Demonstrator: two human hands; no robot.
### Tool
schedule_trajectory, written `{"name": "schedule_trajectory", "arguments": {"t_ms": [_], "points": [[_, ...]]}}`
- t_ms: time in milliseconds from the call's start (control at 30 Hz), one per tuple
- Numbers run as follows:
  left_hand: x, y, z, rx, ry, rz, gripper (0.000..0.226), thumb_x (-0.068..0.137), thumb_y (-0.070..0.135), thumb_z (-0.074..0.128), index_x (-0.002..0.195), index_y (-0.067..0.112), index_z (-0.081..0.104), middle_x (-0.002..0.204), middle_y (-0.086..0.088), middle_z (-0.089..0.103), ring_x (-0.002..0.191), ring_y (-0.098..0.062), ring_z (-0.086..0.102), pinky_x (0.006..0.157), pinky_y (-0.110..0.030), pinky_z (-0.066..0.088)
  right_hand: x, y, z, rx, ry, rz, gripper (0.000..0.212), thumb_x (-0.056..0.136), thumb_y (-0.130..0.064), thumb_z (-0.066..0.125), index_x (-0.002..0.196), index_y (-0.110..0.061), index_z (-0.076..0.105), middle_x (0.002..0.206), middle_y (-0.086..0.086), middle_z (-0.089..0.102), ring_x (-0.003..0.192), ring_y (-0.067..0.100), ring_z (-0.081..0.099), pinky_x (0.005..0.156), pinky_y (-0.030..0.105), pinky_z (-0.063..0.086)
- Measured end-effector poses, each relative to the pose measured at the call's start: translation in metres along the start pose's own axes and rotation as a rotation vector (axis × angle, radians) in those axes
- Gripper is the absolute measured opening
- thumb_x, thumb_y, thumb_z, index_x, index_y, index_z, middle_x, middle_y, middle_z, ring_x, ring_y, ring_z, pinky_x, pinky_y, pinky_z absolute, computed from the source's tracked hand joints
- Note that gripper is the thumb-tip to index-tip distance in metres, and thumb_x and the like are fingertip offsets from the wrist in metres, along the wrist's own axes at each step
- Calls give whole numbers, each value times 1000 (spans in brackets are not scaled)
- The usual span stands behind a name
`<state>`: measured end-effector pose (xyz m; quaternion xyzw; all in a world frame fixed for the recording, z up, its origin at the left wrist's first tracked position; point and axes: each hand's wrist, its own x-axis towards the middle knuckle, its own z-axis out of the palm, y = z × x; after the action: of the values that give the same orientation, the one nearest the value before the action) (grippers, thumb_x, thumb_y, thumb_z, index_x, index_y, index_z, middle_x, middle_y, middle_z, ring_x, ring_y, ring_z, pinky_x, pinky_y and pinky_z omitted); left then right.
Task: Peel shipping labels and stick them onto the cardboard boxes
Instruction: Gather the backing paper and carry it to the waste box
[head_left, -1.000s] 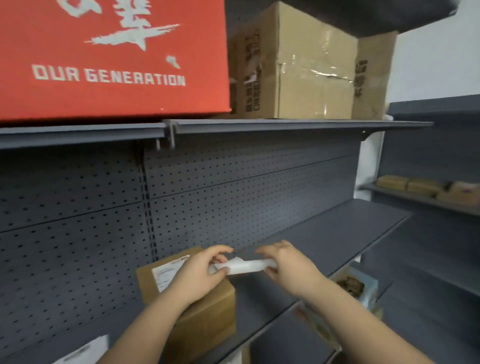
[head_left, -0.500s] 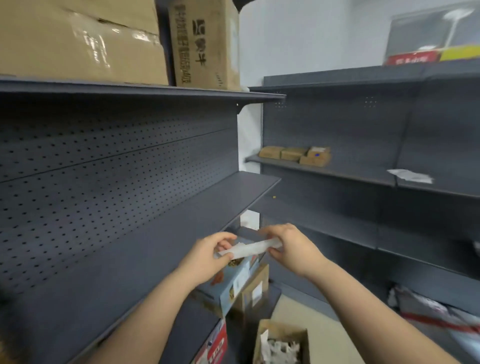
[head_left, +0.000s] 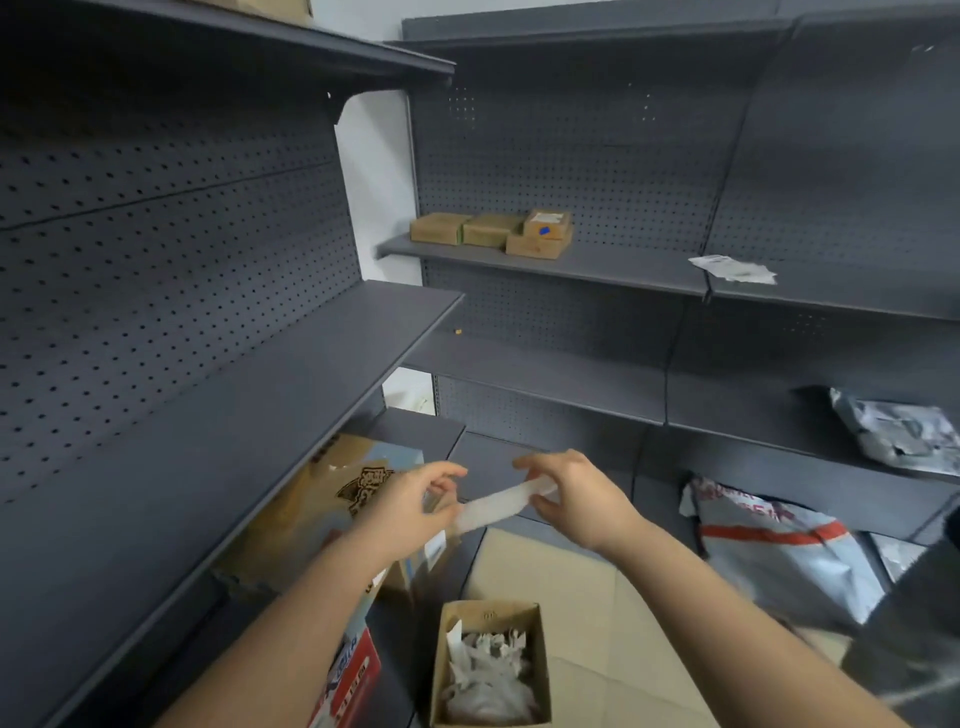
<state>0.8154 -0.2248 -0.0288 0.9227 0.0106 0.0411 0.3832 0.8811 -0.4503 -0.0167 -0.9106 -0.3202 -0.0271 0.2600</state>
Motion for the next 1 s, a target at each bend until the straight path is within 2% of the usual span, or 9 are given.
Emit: {"name": "schedule_trajectory", "arguments": {"t_ms": [200,400,500,633,733,800,900,1000], "points": [[80,-47,22,22,-80,26,41,84,26,67,123,35,56,112,13,65,105,-1,58,96,-37,52,46,51,48,-44,-109,94,43,87,-13,57,127,-26,52,120,-1,64,116,22,49,93,36,45],[121,-87,41,-3,-102,-3,40,85,24,66,123,31,57,111,12,64,109,-8,58,100,-44,47,72,87,104,-33,-241,147,46,85,-12,56,128,-25,51,120,2,64,115,24,51,95,35,44],[129,-107,46,10,-75,-27,37,85,22,67,120,29,60,116,9,65,113,-8,55,104,-40,43,82,99,132,-19,-299,147,52,84,-10,56,133,-26,45,118,4,64,115,25,49,94,37,45],[137,-132,53,43,-31,-49,37,83,23,69,118,30,61,113,8,67,113,-13,55,100,-39,46,91,113,171,13,-392,165,57,84,-11,56,136,-29,39,117,6,62,115,27,49,92,40,47],[138,-143,61,92,39,-34,31,81,19,72,111,22,67,110,5,70,110,-17,56,95,-28,41,90,118,199,21,-436,193,57,85,-13,54,136,-32,38,117,6,61,115,26,49,89,38,47],[138,-151,68,109,72,-32,28,79,17,73,106,21,69,107,4,70,106,-18,56,91,-25,39,87,121,219,22,-469,202,55,86,-13,55,136,-32,38,117,6,61,115,26,49,88,38,47],[138,-163,75,98,97,-51,26,79,18,72,105,25,69,105,8,69,104,-13,53,90,-28,42,86,126,241,31,-513,227,55,87,-14,54,135,-34,38,119,4,59,114,25,50,87,35,46],[137,-168,79,97,117,-68,28,79,19,72,107,26,68,106,10,66,103,-6,47,89,-25,39,87,131,257,22,-559,239,55,87,-15,54,136,-34,37,121,4,59,114,24,51,89,34,47]]}}
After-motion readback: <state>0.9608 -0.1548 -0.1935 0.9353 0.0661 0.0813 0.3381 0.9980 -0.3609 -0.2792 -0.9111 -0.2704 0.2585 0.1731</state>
